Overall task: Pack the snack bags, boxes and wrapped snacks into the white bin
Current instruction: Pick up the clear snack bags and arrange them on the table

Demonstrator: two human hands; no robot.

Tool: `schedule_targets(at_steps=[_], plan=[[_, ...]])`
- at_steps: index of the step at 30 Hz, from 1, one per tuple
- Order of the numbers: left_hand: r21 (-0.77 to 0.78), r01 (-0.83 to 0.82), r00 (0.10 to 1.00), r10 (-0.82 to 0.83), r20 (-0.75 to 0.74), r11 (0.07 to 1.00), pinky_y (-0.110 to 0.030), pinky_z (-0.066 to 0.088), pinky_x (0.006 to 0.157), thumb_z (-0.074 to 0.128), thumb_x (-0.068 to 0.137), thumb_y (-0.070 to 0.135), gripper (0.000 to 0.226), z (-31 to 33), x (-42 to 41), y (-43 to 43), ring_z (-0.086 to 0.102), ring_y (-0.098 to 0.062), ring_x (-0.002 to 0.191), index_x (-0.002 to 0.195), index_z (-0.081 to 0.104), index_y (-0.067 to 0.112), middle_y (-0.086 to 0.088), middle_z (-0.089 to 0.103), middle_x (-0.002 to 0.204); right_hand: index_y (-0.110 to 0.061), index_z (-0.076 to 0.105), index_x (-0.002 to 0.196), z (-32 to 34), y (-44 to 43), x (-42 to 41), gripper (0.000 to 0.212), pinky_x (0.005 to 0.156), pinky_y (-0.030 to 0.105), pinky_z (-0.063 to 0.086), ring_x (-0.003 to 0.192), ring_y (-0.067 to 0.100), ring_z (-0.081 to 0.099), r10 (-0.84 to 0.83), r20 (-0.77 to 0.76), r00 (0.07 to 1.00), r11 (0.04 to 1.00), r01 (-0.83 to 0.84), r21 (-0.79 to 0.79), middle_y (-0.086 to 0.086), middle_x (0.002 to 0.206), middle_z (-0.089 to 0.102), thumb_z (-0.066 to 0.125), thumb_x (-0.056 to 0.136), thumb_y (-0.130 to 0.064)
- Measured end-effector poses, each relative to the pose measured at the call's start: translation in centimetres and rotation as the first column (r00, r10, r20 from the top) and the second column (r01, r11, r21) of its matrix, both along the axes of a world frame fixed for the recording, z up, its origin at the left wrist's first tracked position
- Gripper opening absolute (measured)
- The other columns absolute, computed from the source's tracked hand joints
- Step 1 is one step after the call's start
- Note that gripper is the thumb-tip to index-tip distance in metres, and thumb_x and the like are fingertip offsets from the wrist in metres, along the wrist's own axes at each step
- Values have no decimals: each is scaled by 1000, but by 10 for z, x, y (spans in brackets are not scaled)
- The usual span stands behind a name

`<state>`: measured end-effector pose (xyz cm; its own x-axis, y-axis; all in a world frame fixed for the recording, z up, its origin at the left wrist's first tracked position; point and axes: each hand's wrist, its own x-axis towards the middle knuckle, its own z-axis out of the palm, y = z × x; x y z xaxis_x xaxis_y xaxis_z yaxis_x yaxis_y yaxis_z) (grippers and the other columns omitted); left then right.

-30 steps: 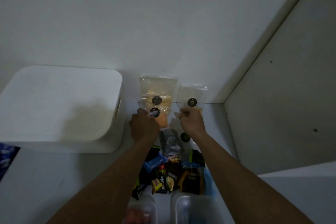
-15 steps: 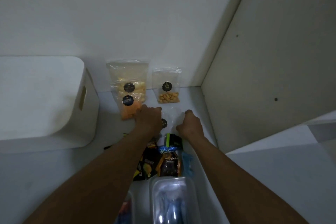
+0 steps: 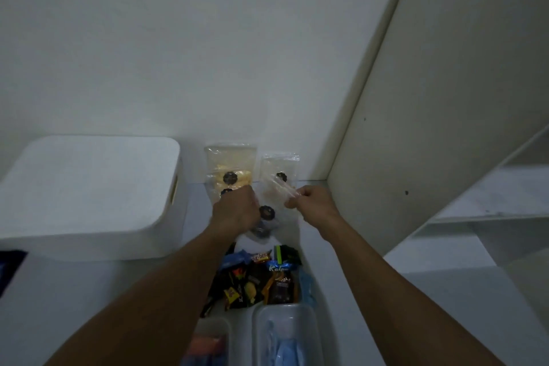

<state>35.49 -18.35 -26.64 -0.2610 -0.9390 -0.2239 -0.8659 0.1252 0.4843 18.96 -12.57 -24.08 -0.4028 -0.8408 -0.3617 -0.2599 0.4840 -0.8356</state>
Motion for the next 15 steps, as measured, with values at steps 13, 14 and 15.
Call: schedule_targets(at_steps=[13, 14, 15], plan=[[17, -69, 614, 56, -787, 997, -19, 54, 68, 79, 79, 10, 20, 182, 59, 37, 67, -11, 84, 98, 72, 10, -5, 72, 94, -11, 76, 92, 185, 36, 27, 12, 66, 25, 48, 85, 14, 67, 232, -82, 969, 907, -246, -342, 4, 93, 75, 77, 80, -16], [16, -63, 593, 51, -803, 998, -23, 55, 71, 78, 80, 12, 18, 192, 62, 40, 67, -13, 86, 96, 73, 9, -6, 73, 95, -12, 75, 93, 196, 38, 28, 13, 67, 25, 49, 85, 13, 67, 231, -93, 968, 896, -249, -367, 5, 93, 75, 77, 81, -17], [21, -61, 574, 52, -817, 998, -28, 55, 75, 78, 80, 13, 16, 202, 64, 42, 68, -15, 89, 95, 73, 9, -7, 73, 95, -13, 75, 93, 207, 41, 29, 13, 67, 25, 49, 83, 12, 66, 234, -107, 966, 883, -257, -393, 5, 93, 74, 77, 82, -18]])
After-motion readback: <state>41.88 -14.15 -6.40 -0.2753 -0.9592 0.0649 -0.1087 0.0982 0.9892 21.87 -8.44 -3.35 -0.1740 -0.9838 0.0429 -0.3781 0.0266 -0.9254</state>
